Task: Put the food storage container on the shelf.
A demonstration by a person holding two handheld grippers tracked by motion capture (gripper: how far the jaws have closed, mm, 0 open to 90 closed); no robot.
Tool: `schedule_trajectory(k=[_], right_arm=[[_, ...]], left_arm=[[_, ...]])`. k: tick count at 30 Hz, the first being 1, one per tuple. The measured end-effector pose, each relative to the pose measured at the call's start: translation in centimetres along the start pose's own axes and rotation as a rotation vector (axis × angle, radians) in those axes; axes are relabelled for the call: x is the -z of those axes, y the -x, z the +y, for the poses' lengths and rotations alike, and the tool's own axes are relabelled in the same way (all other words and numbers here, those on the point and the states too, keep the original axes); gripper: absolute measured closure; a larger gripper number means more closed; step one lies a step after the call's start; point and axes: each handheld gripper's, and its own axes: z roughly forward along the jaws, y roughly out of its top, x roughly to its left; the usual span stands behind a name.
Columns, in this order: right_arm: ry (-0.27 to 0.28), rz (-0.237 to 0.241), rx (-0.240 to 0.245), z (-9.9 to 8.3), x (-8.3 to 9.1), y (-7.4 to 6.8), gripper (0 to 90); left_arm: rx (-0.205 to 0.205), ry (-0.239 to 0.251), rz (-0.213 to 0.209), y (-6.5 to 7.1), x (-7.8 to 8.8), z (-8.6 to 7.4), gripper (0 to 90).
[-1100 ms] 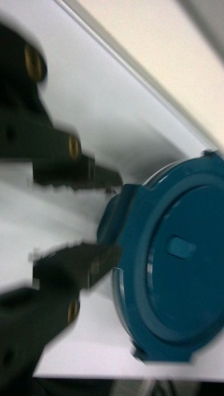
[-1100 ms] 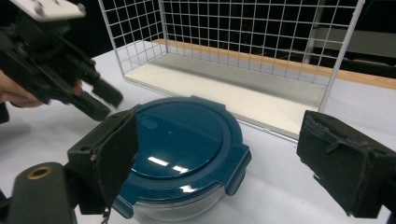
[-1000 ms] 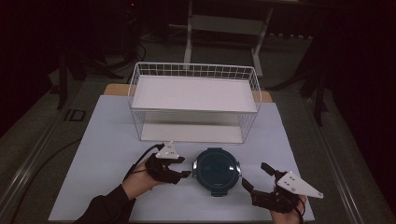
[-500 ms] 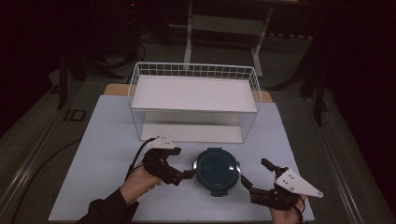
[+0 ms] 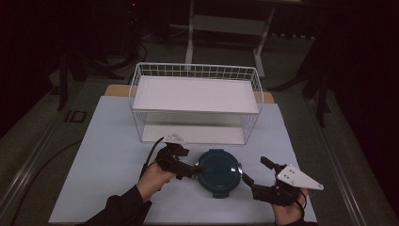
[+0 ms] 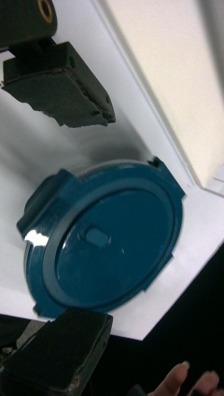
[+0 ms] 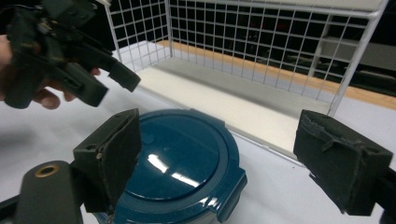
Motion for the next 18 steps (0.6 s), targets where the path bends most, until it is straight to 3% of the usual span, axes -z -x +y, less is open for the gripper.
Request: schedule_trajectory(k=[2,3,4,9,10,12,13,14,15,17,18], right_arm=[[-0.008,0.002,-0.001,-0.1,-0.1,0.1,15.4],[-0.02,-0.011,0.004,-0.3,-0.3,0.3,16.1],[-0.02,-0.011,0.004,-0.3,-0.3,0.3,16.1],[-0.036,0.002,-0.031,-0.4,-0.3,0.7,18.1],[-0.042,0.017,-0.055,-0.4,-0.4,0.9,15.4],[-0.037,0.008,-0.05,-0.4,-0.5,0.9,12.6],[-0.025,-0.002,-0.039,-0.4,-0.5,0.8,11.7],[-0.025,-0.002,-0.039,-0.4,-0.5,0.8,11.7],[-0.024,0.002,-0.037,-0.3,-0.5,0.8,11.6],[-0.051,-0.017,-0.032,-0.2,-0.6,0.8,11.3],[-0.068,-0.032,-0.034,-0.2,-0.6,0.9,11.0]], left_arm=[[0.039,-0.019,-0.011,-0.6,-0.6,-0.1,5.0],[0.093,-0.029,-0.027,-1.2,-1.0,-0.2,5.0],[0.093,-0.029,-0.027,-1.2,-1.0,-0.2,5.0],[0.183,-0.071,-0.038,-2.3,-1.6,-0.7,6.1],[0.219,-0.081,-0.052,-2.6,-1.7,-0.8,7.4],[0.259,-0.096,-0.06,-2.9,-1.8,-1.0,9.3],[0.32,-0.117,-0.083,-3.3,-1.8,-1.1,11.2],[0.32,-0.117,-0.083,-3.3,-1.8,-1.1,13.7],[0.348,-0.122,-0.089,-3.4,-1.9,-1.2,13.7],[0.425,-0.158,-0.124,-3.7,-2.2,-1.6,15.2],[0.441,-0.168,-0.123,-3.7,-2.2,-1.7,15.7]])
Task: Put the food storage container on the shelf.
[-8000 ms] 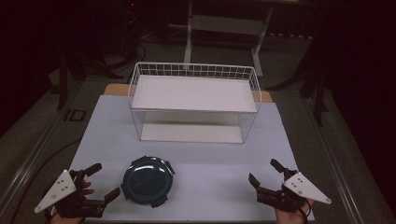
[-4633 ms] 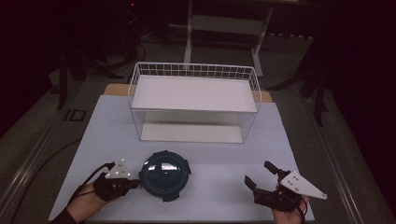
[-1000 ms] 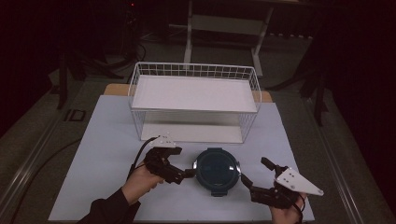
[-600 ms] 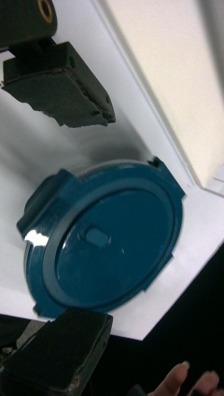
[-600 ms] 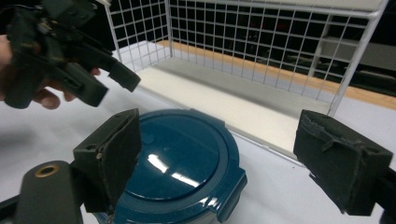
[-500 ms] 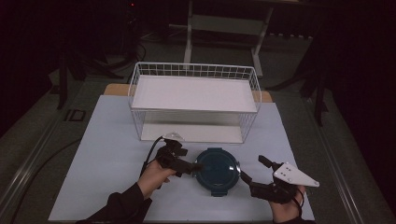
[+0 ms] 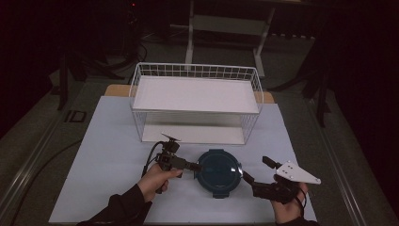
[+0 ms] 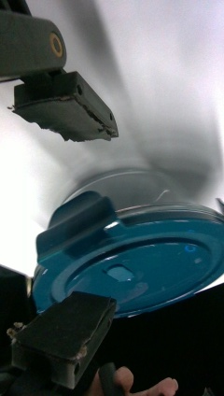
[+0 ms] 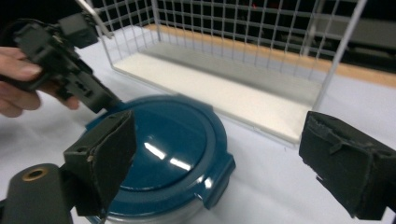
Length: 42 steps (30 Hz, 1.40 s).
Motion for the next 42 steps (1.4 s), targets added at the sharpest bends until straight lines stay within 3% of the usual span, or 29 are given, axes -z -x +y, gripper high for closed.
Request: schedule_trajectory(k=[2,4,5,6,8,9,12,17,21,27,34,36,37,42], right_arm=[[-0.021,0.005,-0.032,-0.1,-0.1,0.1,10.4],[-0.024,0.01,-0.046,-0.1,-0.2,0.1,10.2],[-0.028,-0.009,-0.073,-0.1,-0.4,0.0,10.2],[-0.03,-0.003,-0.086,-0.1,-0.4,0.0,10.2],[-0.034,-0.002,-0.084,-0.1,-0.5,-0.1,9.9],[-0.041,0.004,-0.083,-0.1,-0.5,-0.1,9.9],[-0.051,0.01,-0.086,-0.1,-0.7,-0.2,9.9],[-0.078,0.042,-0.092,-0.2,-0.9,-0.3,10.2],[-0.121,0.078,-0.116,-0.6,-1.4,0.0,13.3],[-0.177,0.147,-0.238,-1.1,-2.0,1.3,20.7],[-0.23,0.207,-0.347,-1.9,-2.5,2.5,29.0],[-0.237,0.221,-0.366,-2.0,-2.5,2.7,29.0],[-0.254,0.246,-0.4,-2.3,-2.8,2.9,34.7],[-0.292,0.312,-0.458,-2.9,-3.0,3.2,46.6]], left_arm=[[0.013,-0.007,-0.006,-0.2,0.0,-0.1,20.5],[0.065,-0.01,-0.031,-0.6,-0.1,-0.2,21.2],[0.094,-0.007,-0.056,-0.9,-0.1,-0.3,28.6],[0.094,-0.007,-0.056,-0.9,-0.1,-0.3,31.8],[0.119,0.0,-0.082,-1.2,0.0,-0.3,41.0],[0.132,-0.003,-0.118,-1.5,-0.1,-0.4,46.0],[0.145,-0.013,-0.152,-1.6,-0.3,-0.5,48.7],[0.142,-0.028,-0.17,-1.7,-0.8,-0.6,52.7],[0.102,-0.028,-0.15,-1.2,-0.8,-0.5,53.0],[0.019,-0.023,-0.139,-0.3,-0.4,-0.9,54.9],[-0.108,-0.018,-0.145,0.4,-0.1,-1.2,56.7],[-0.108,-0.018,-0.145,0.4,-0.1,-1.2,56.8],[-0.147,-0.007,-0.136,0.9,0.1,-1.5,57.1],[-0.167,-0.003,-0.141,0.9,0.1,-1.8,57.6]])
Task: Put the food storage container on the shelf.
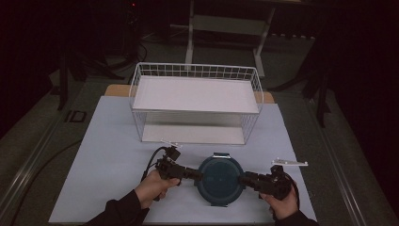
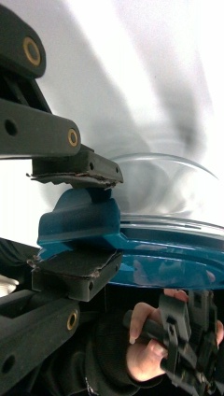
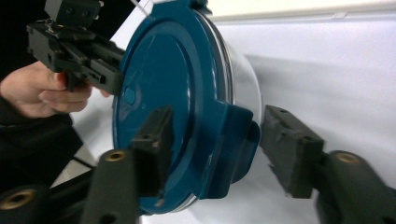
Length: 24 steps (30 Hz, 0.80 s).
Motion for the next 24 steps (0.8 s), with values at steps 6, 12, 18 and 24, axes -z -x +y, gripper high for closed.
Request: schedule_trajectory(k=[6,12,18,24], right_arm=[[-0.032,0.02,-0.05,-0.3,-0.1,0.6,49.7],[-0.053,0.092,-0.11,-0.5,-0.4,1.1,54.8],[-0.055,0.082,-0.101,-0.5,-0.3,0.6,55.5],[-0.041,0.088,-0.094,-0.3,-0.3,0.2,55.7]], left_arm=[[-0.02,0.003,-0.003,0.1,0.1,-0.2,57.8],[-0.005,0.036,0.017,0.5,0.1,-0.8,57.7],[-0.001,0.06,0.029,0.9,0.2,-1.4,57.7],[-0.042,0.095,0.06,1.7,1.0,-1.2,57.5]])
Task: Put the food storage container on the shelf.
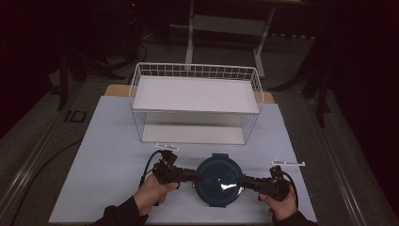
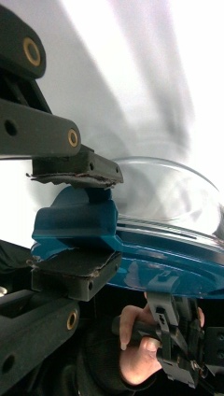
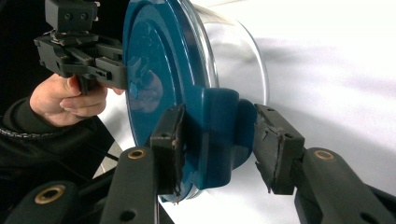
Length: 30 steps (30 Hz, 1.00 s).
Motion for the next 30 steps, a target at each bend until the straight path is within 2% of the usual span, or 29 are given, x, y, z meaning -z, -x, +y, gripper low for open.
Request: schedule_trajectory(k=[1,2,3,4,6,7,8,11,12,15,21,25,28,30], right_arm=[[0.003,0.002,0.012,0.1,0.0,-0.1,55.8],[0.007,0.008,0.023,0.3,0.1,-0.3,55.9],[0.011,0.008,0.033,0.5,0.1,-0.6,55.9],[0.013,0.004,0.045,0.7,0.1,-0.8,55.8],[0.02,0.01,0.053,0.9,0.1,-0.9,55.8],[0.021,0.012,0.073,1.3,0.0,-1.3,55.9],[0.028,0.015,0.087,1.6,0.0,-1.4,55.9],[0.037,0.021,0.108,2.1,-0.2,-1.7,55.9],[0.048,0.031,0.131,2.7,-0.4,-2.1,56.0],[0.054,0.034,0.148,3.7,-0.8,-2.6,55.9],[0.061,0.037,0.19,5.8,-2.2,-3.2,56.0],[0.073,0.051,0.215,7.0,-3.3,-3.0,56.0],[0.077,0.055,0.243,7.9,-4.0,-2.8,56.0],[0.076,0.048,0.253,8.3,-4.5,-2.6,56.0]], left_arm=[[0.0,0.0,0.0,0.0,0.0,0.0,57.5],[-0.022,0.011,0.005,0.3,0.5,0.3,57.5],[-0.022,0.011,0.005,0.3,0.5,0.3,57.4],[-0.039,0.025,0.016,0.6,1.0,0.5,57.4],[-0.039,0.025,0.016,0.6,1.0,0.5,57.3],[-0.067,0.043,0.03,0.9,1.8,1.0,57.3],[-0.079,0.055,0.033,1.0,2.1,1.1,57.3],[-0.095,0.065,0.047,1.1,2.7,1.4,57.4],[-0.107,0.08,0.058,1.3,3.3,1.8,57.4],[-0.116,0.106,0.073,1.2,4.3,2.2,57.3],[-0.128,0.15,0.099,0.4,5.8,3.2,57.2],[-0.134,0.176,0.118,-0.1,6.4,3.5,57.1],[-0.156,0.193,0.142,-0.8,6.7,3.8,57.1],[-0.156,0.198,0.15,-1.4,6.8,4.0,57.1]])
